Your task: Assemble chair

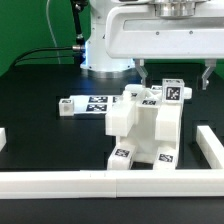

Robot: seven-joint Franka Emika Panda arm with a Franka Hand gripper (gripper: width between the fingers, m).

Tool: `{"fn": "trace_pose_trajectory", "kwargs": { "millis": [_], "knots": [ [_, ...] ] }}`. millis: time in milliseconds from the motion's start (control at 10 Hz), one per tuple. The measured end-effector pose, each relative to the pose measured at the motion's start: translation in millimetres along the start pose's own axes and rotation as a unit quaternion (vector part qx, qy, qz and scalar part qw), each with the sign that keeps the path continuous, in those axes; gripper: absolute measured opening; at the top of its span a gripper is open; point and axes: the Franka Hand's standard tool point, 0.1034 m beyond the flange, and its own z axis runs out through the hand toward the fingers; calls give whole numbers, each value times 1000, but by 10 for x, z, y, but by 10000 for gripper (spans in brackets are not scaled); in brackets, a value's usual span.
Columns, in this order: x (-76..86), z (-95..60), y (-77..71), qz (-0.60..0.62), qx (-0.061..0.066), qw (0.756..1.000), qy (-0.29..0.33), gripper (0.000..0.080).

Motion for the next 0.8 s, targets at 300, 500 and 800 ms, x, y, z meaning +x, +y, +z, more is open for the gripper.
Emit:
{"fn": "trace_pose_trajectory", "kwargs": {
  "millis": [300, 500, 800],
  "knots": [
    [-1, 2, -2, 40, 0, 999, 0, 372],
    [-2, 2, -5, 118, 0, 993, 0, 281],
    [-6, 3, -14, 215, 1, 977, -1, 282]
  ]
}}
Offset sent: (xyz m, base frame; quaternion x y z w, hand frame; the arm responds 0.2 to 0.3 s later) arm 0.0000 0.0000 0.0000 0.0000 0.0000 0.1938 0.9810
